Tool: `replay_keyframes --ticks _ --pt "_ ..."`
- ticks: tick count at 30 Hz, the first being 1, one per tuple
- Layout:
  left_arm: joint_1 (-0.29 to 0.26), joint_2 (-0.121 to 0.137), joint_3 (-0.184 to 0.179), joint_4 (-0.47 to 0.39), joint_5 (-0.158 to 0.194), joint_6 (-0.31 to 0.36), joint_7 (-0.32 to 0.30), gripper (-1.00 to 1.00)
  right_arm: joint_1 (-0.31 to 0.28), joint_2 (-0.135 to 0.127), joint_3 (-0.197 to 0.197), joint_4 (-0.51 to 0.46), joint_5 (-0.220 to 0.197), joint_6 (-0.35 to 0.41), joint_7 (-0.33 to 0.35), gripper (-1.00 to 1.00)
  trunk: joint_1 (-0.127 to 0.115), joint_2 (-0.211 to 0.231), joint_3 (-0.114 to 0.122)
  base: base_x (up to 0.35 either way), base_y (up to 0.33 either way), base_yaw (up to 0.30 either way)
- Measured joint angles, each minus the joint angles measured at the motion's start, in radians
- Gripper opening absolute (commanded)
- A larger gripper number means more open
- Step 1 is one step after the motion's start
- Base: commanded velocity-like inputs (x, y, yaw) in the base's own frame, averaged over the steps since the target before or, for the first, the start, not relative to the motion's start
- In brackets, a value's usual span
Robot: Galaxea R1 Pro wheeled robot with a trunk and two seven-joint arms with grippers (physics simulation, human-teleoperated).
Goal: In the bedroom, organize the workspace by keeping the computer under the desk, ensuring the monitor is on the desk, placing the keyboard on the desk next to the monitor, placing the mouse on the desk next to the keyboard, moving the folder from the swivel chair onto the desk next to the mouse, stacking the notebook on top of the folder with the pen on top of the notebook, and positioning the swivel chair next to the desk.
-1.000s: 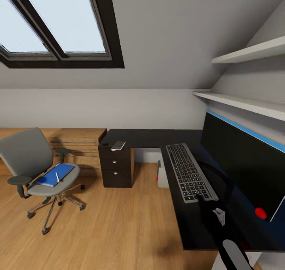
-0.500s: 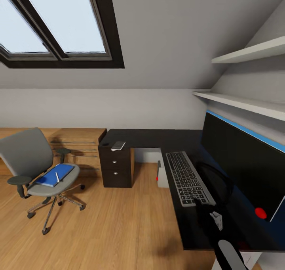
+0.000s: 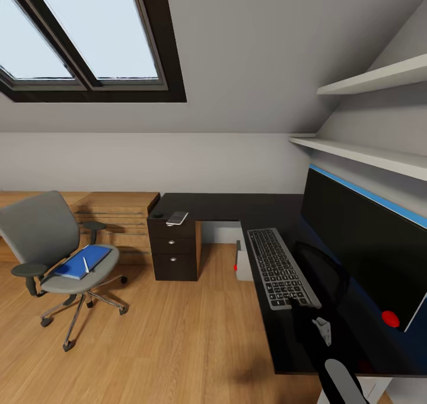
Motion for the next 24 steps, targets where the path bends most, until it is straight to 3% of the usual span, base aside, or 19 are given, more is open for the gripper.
replay_keyframes --ticks 24 --pt "0.000 0.000 0.000 0.000 -0.001 0.000 0.000 1.00 0.000 0.007 -0.006 0.002 0.000 0.001 0.000 -1.00 0.000 0.000 0.000 0.000 0.000 0.000"
